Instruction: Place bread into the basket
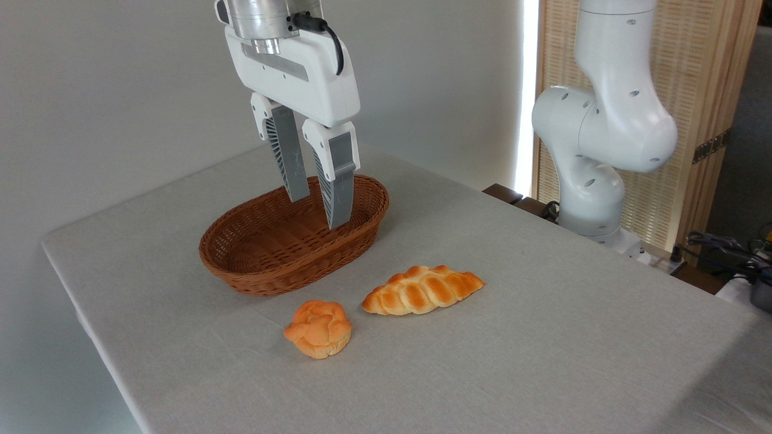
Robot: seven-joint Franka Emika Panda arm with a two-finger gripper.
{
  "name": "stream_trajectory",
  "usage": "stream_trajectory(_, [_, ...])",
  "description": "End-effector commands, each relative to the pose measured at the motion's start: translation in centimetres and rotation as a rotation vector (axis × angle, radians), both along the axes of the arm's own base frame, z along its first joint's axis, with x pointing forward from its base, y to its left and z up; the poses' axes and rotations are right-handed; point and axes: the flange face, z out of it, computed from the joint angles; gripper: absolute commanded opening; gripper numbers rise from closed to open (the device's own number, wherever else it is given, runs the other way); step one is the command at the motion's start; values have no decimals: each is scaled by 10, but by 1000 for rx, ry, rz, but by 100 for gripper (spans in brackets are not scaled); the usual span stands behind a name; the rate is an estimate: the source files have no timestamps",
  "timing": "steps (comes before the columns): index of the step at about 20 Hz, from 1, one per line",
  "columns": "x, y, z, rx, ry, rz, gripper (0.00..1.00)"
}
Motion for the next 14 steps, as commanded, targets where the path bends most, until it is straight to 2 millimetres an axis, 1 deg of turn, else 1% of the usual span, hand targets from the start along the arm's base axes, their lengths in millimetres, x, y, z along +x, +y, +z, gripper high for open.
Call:
stream_trajectory(1, [5,1,4,-3,-9,-3,100])
stream_trajectory(6, [8,0,3,-4,-39,-4,100])
stream_trajectory(8, [11,0,-2,-6,-49,-2,100])
stream_trajectory(11, [13,-3,-19,-6,-47,-11,100])
stream_trajectory(14, [14,-8,-47,-3,-20,-25,100])
